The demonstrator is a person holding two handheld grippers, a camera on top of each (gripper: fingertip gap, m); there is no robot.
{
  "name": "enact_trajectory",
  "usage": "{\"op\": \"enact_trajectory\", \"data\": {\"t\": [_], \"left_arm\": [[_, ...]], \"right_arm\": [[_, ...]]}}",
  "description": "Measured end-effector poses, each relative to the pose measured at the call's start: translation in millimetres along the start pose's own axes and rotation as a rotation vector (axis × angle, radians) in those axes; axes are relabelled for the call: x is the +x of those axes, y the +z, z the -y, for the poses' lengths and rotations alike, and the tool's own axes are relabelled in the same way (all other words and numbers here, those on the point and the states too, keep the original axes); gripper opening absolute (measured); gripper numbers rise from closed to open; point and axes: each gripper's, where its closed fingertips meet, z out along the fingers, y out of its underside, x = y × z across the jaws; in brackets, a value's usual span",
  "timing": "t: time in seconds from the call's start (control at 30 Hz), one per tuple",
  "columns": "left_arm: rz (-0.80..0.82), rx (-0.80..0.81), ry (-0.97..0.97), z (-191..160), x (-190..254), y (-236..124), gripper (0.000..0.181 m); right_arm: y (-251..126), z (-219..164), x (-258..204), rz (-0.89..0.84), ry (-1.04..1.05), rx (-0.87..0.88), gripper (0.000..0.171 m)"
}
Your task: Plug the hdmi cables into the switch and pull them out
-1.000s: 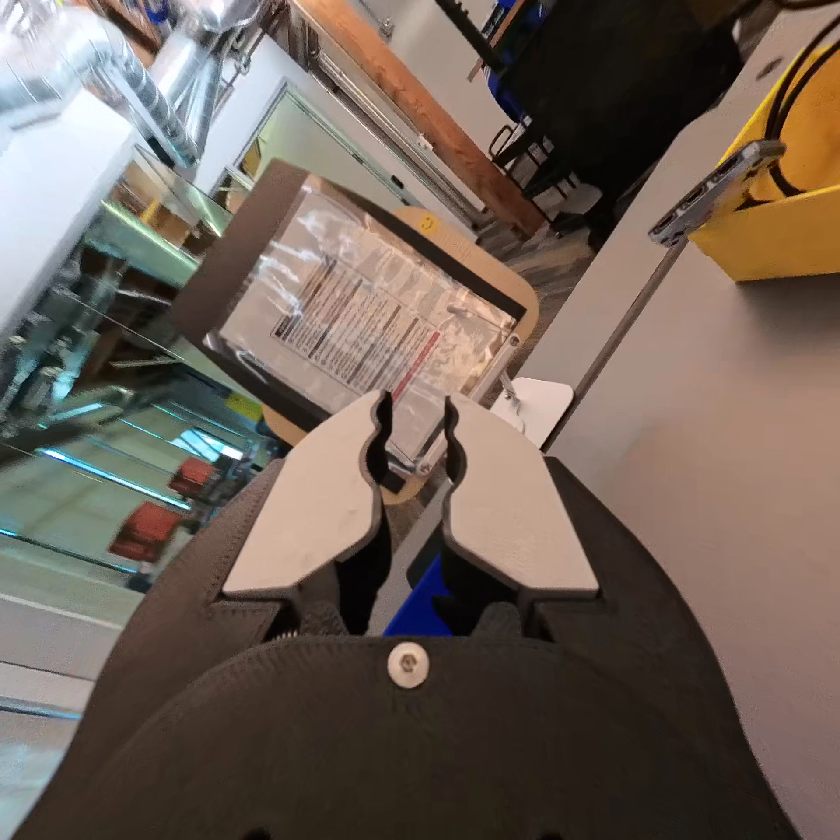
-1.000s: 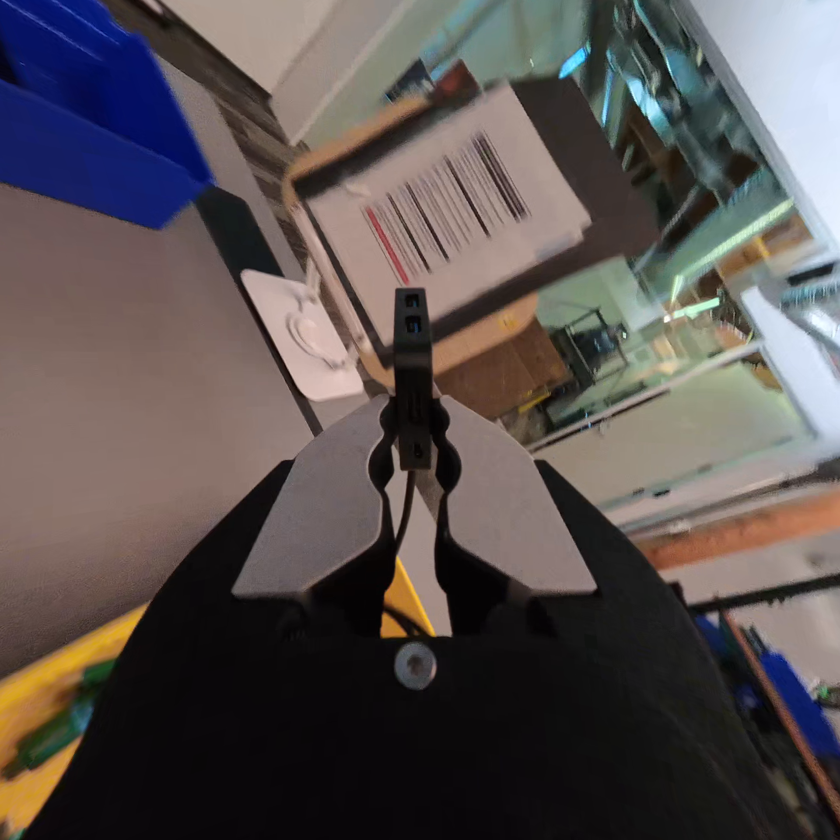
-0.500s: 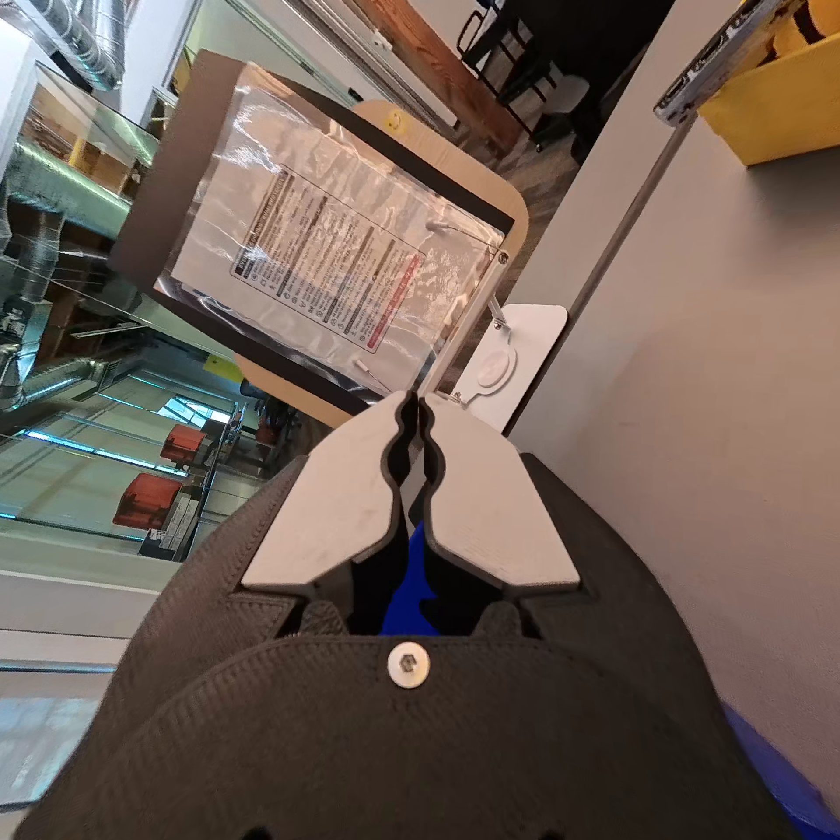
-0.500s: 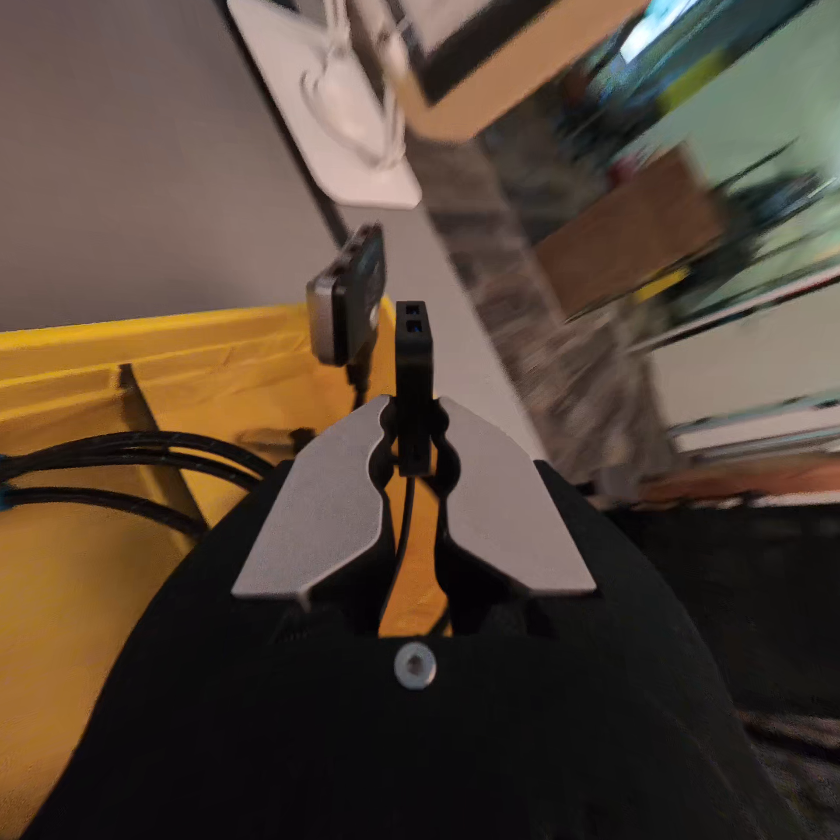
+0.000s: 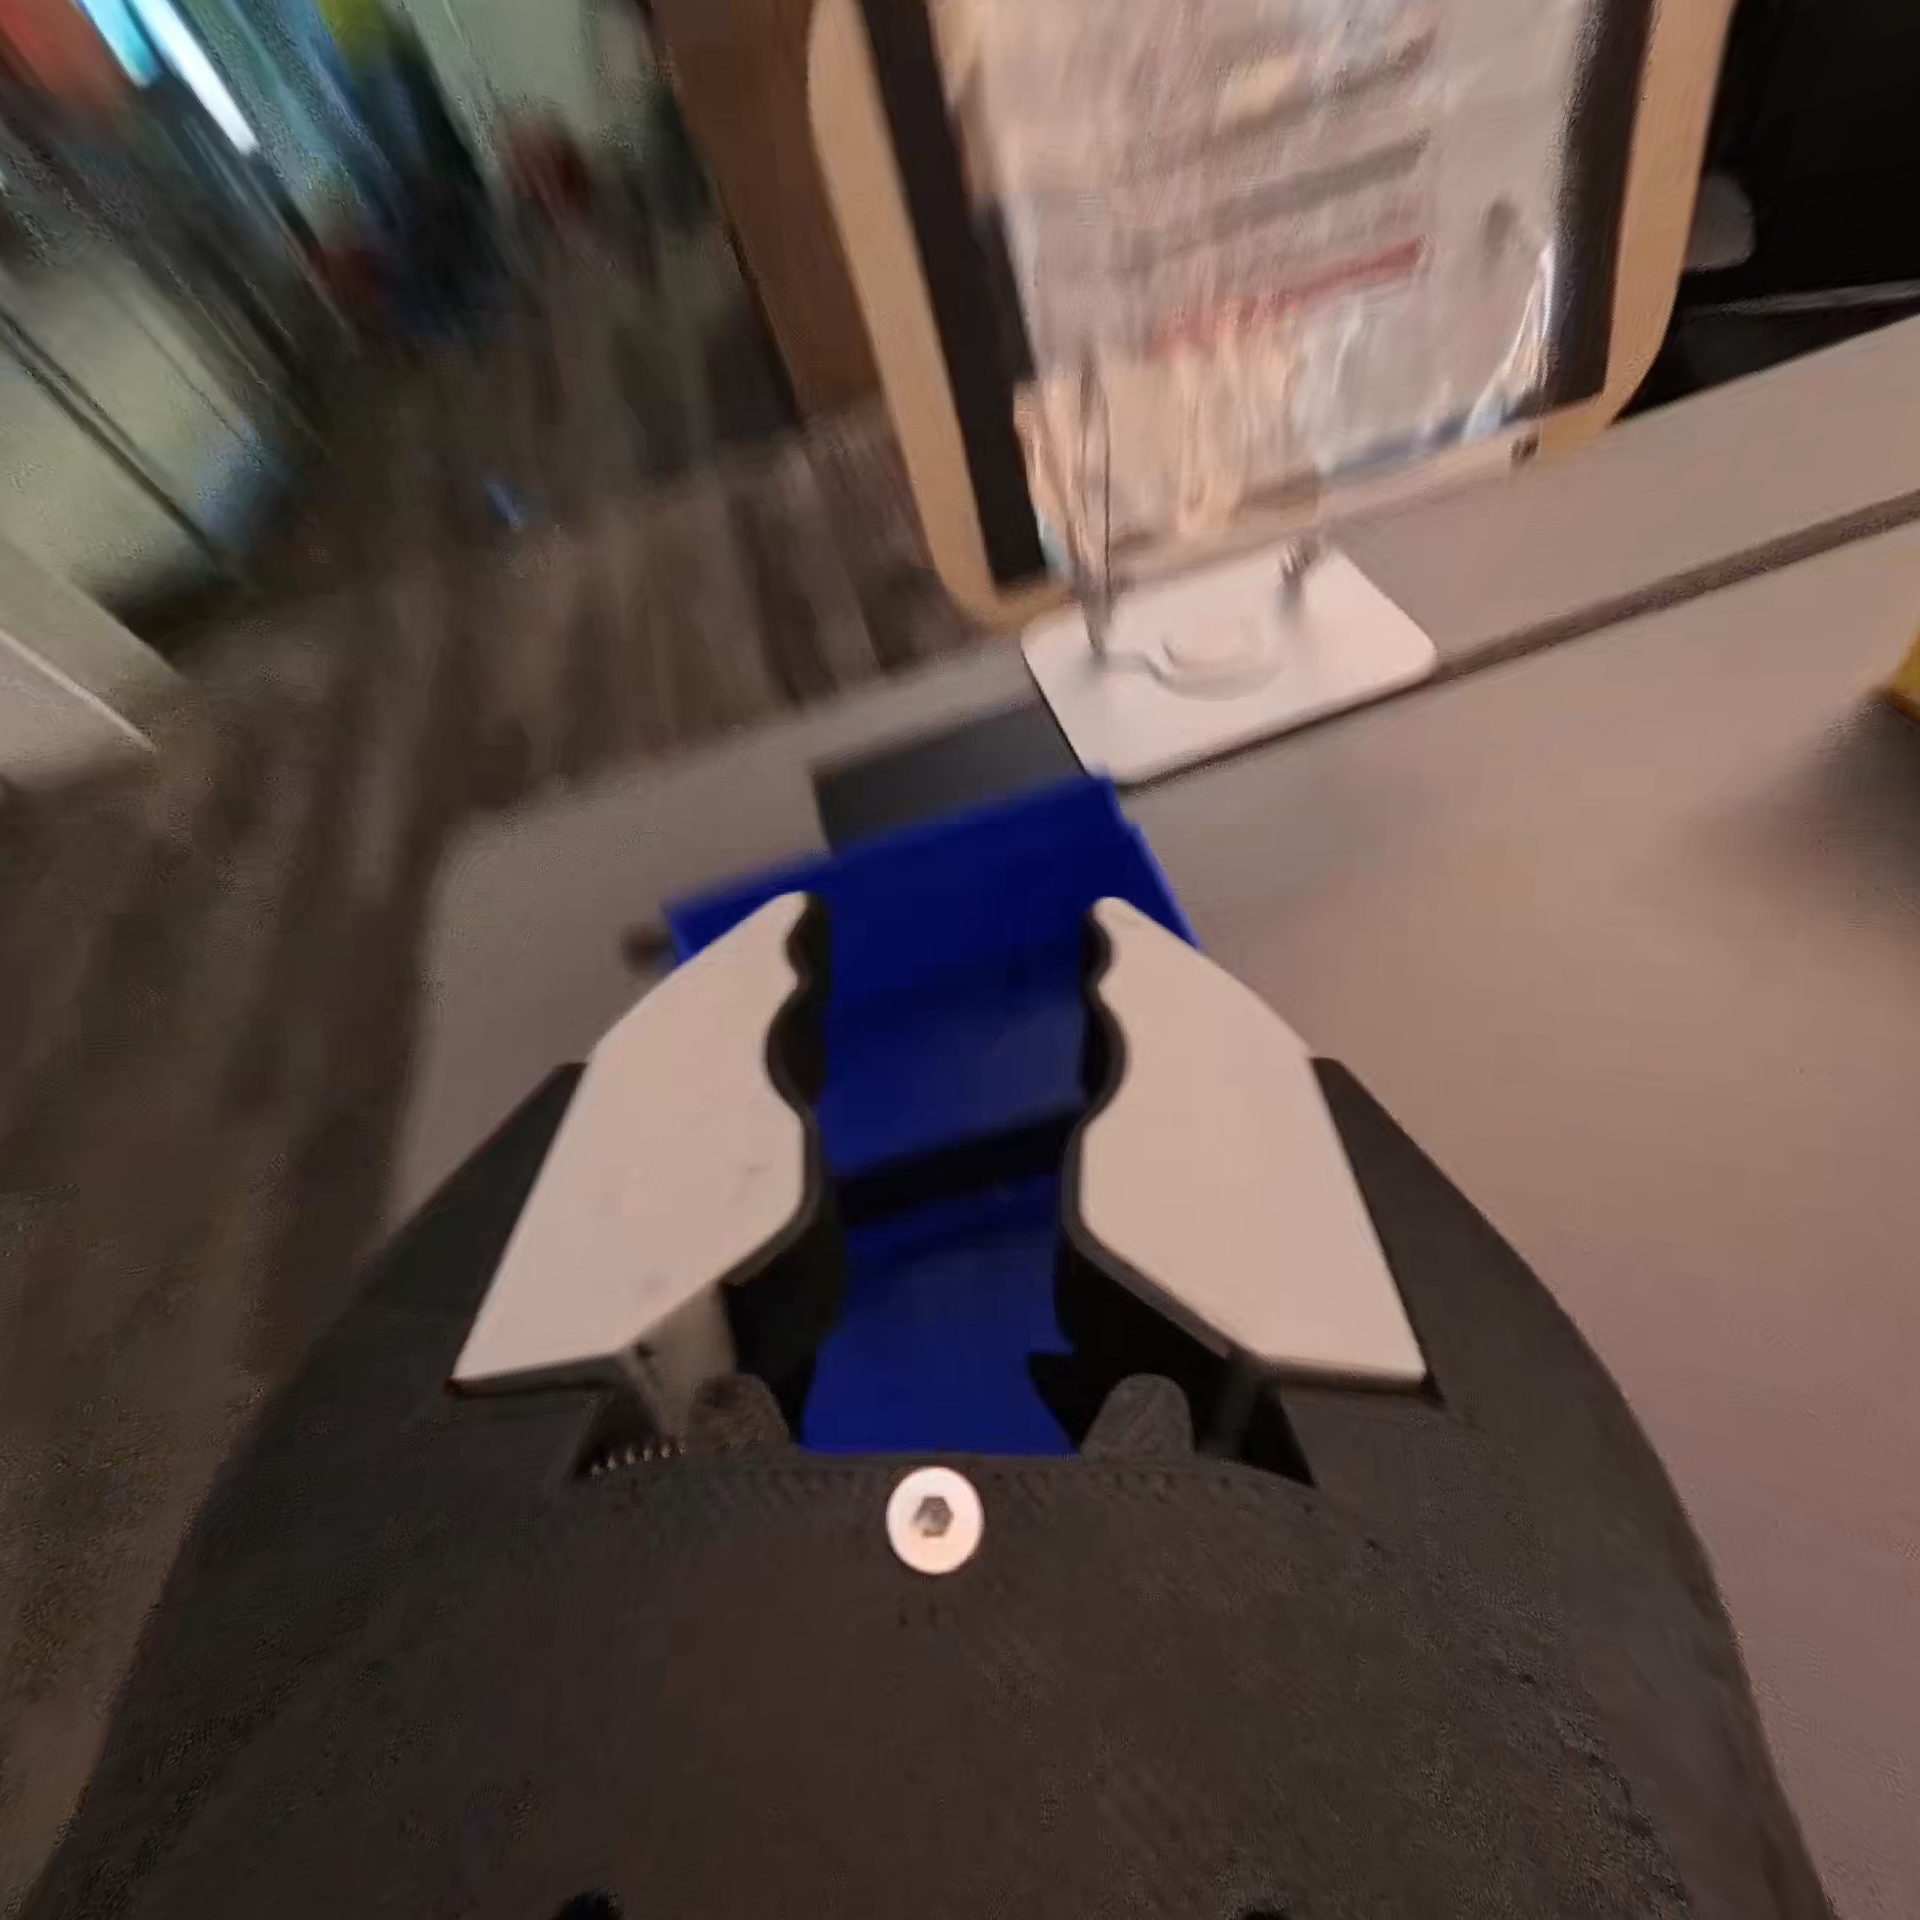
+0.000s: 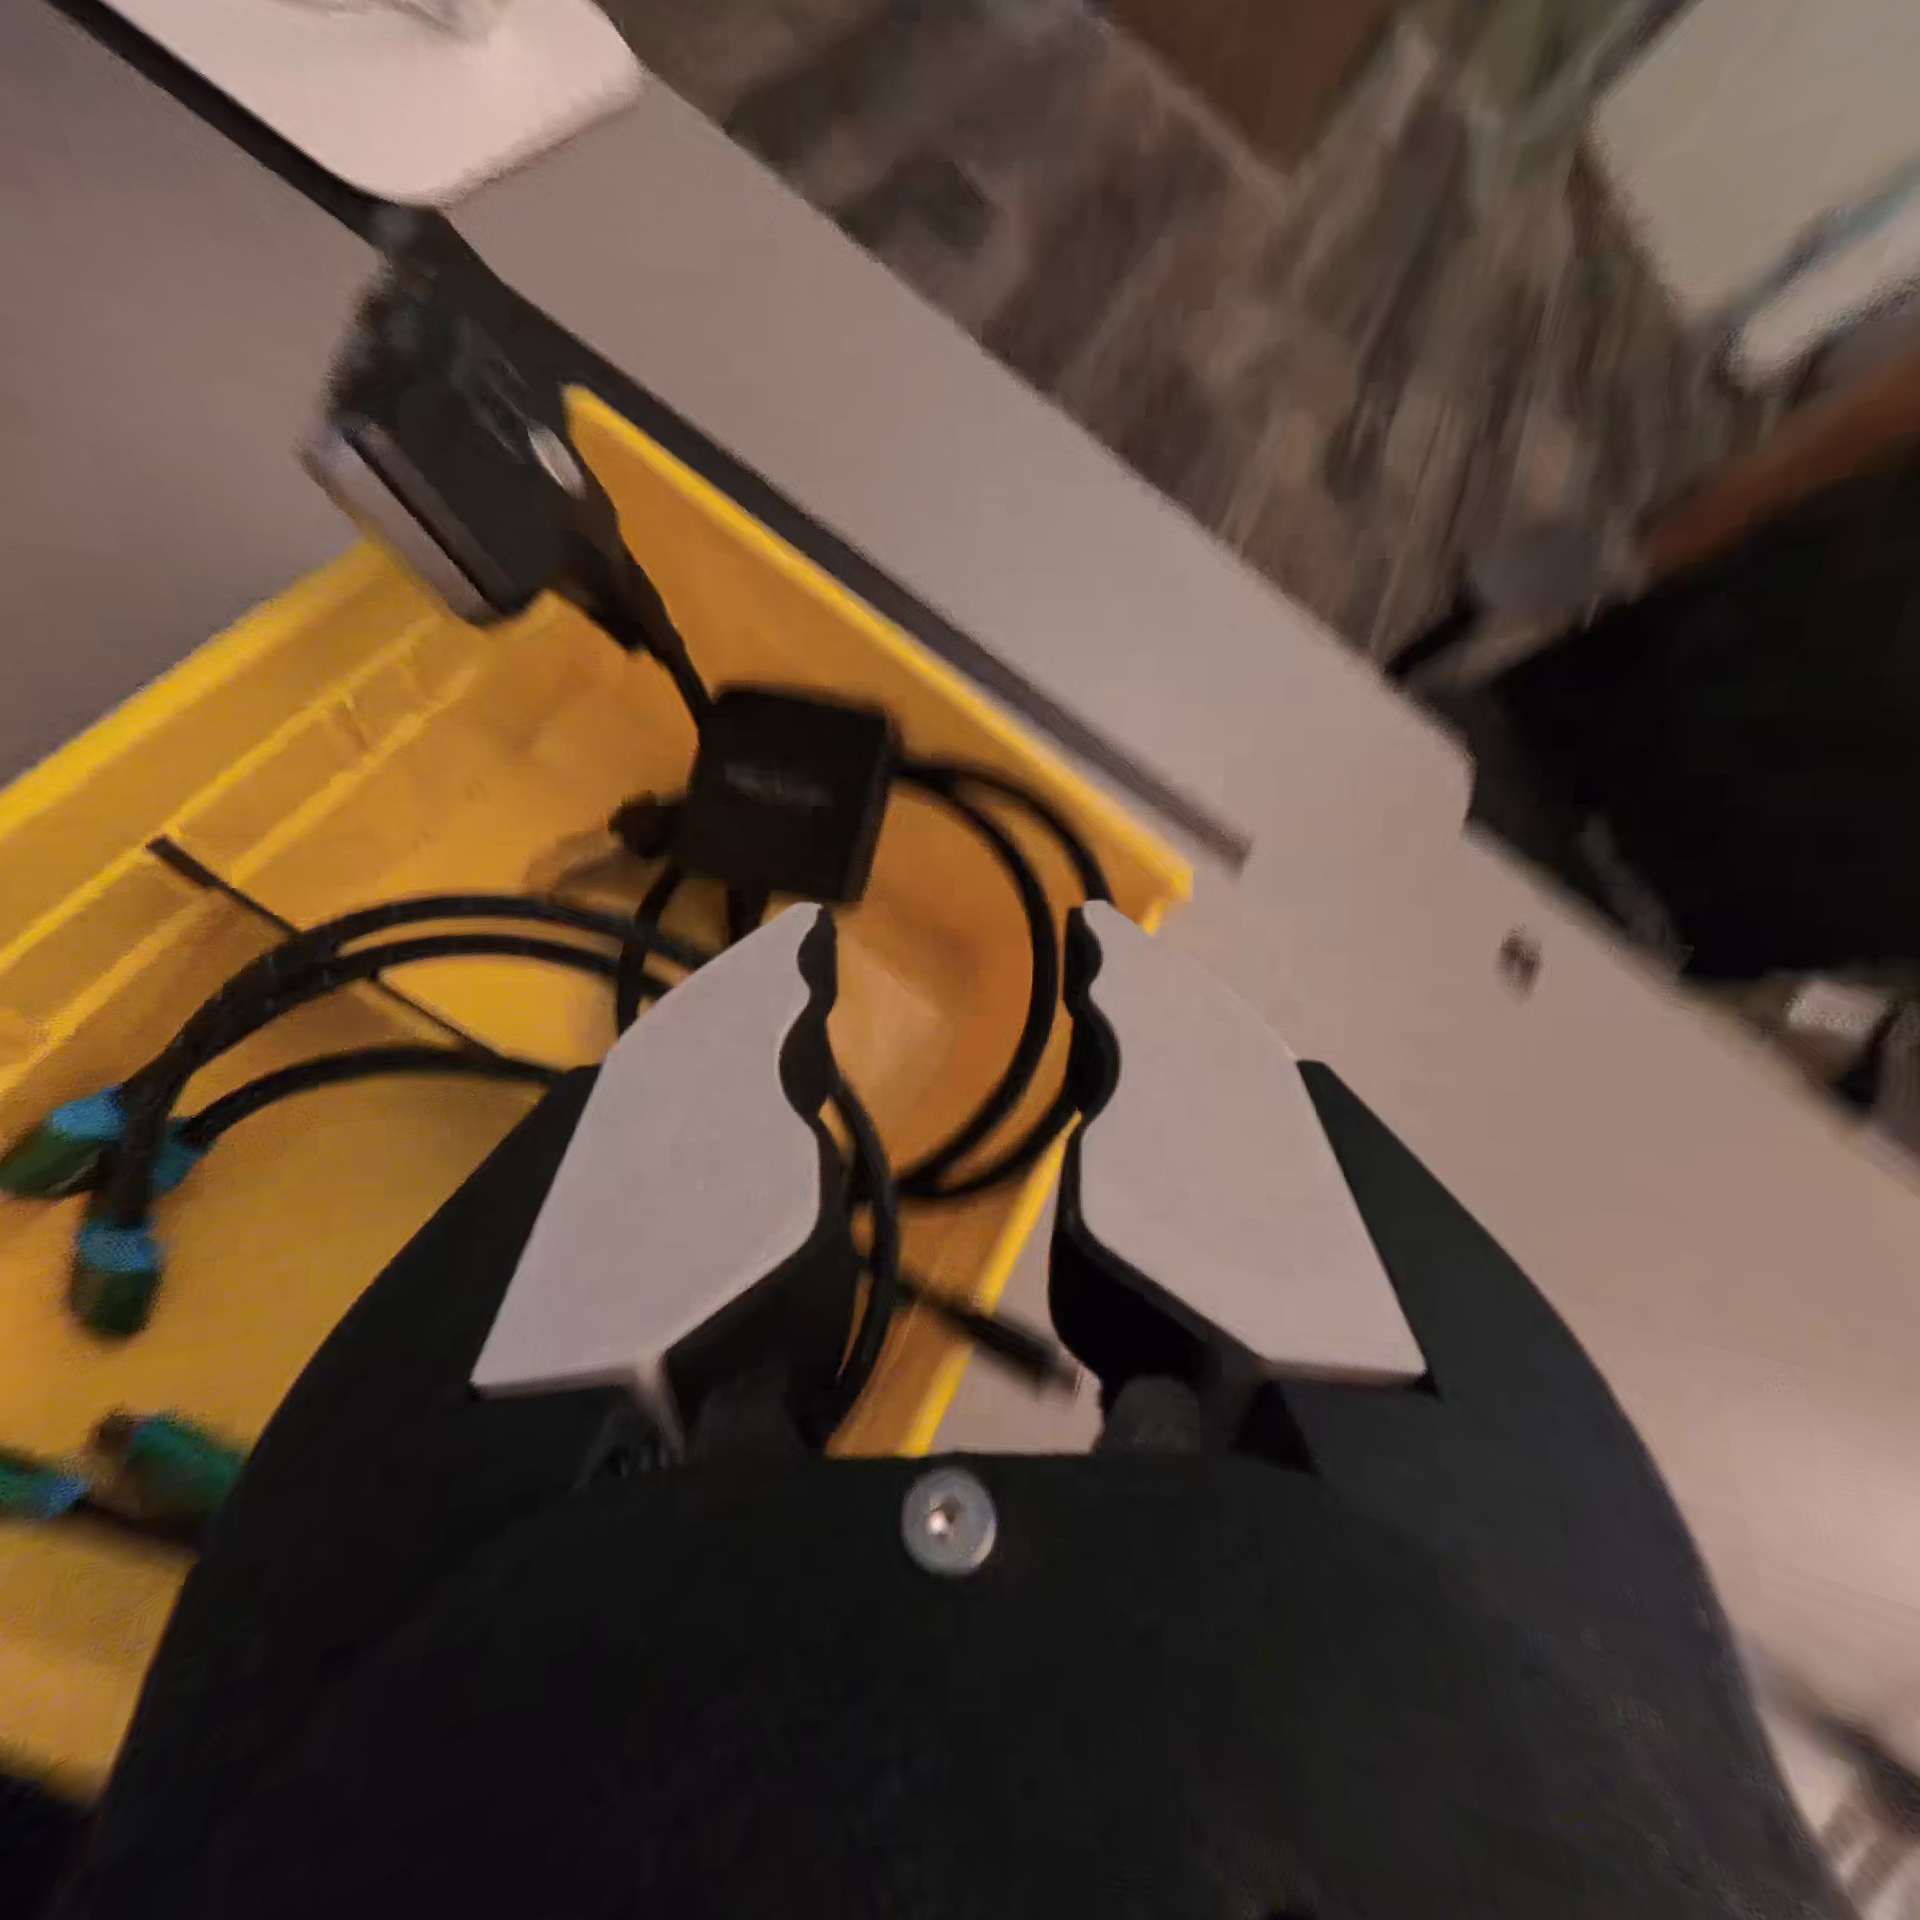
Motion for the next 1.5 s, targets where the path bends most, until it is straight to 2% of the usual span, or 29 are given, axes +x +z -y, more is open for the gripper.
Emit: {"op": "enact_trajectory", "data": {"t": [0.03, 0.13, 0.17, 0.27, 0.33, 0.4, 0.47, 0.53, 0.63, 0.7, 0.77, 0.9, 0.93, 0.97, 1.0, 1.1, 1.2, 1.5], "left_arm": [[-0.058, -0.094, -0.117, -20, -7, 4, 0.059], [-0.108, -0.324, -0.413, -76, -39, 14, 0.072], [-0.085, -0.39, -0.466, -93, -52, 16, 0.072], [-0.016, -0.511, -0.522, -136, -79, 23, 0.067], [0.01, -0.566, -0.533, -152, -86, 28, 0.071], [0.028, -0.595, -0.519, -160, -89, 32, 0.075], [0.081, -0.609, -0.485, -163, -97, 32, 0.077], [0.148, -0.614, -0.46, -166, -107, 30, 0.077], [0.177, -0.667, -0.485, -183, -114, 27, 0.079], [0.155, -0.726, -0.521, -198, -112, 27, 0.079], [0.119, -0.777, -0.541, -212, -106, 33, 0.078], [0.029, -0.888, -0.564, -236, -88, 44, 0.06], [-0.001, -0.914, -0.562, -240, -81, 47, 0.05], [-0.041, -0.937, -0.556, -243, -74, 48, 0.029], [-0.083, -0.958, -0.548, -245, -66, 50, 0.017], [-0.129, -1.05, -0.477, -254, -52, 48, 0.005], [-0.203, -1.072, -0.395, -251, -36, 48, 0.005], [-0.308, -1.162, -0.231, -236, 14, 53, 0.009]], "right_arm": [[-6, -20, 1, 0.022, 0.104, -0.093, 0.043], [-23, -75, -6, 0.099, 0.425, -0.328, 0.052], [-26, -83, -9, 0.142, 0.521, -0.344, 0.053], [-31, -85, -4, 0.188, 0.685, -0.242, 0.041], [-37, -85, 4, 0.158, 0.692, -0.22, 0.051], [-46, -74, 12, 0.115, 0.668, -0.141, 0.053], [-55, -70, 30, 0.001, 0.667, -0.085, 0.053], [-61, -82, 40, -0.089, 0.696, -0.128, 0.051], [-54, -112, 18, 0.014, 0.735, -0.287, 0.051], [-49, -133, 5, 0.059, 0.744, -0.402, 0.049], [-44, -128, -4, 0.144, 0.788, -0.374, 0.039], [-30, -142, -24, 0.218, 0.741, -0.499, 0.039], [-26, -144, -32, 0.258, 0.73, -0.532, 0.035], [-23, -145, -39, 0.296, 0.721, -0.563, 0.016], [-21, -146, -43, 0.311, 0.714, -0.592, 0.015], [-20, -147, -44, 0.272, 0.638, -0.65, 0.014], [-21, -146, -47, 0.241, 0.567, -0.703, 0.014], [-12, -118, -84, 0.373, 0.446, -0.716, 0.015]]}}
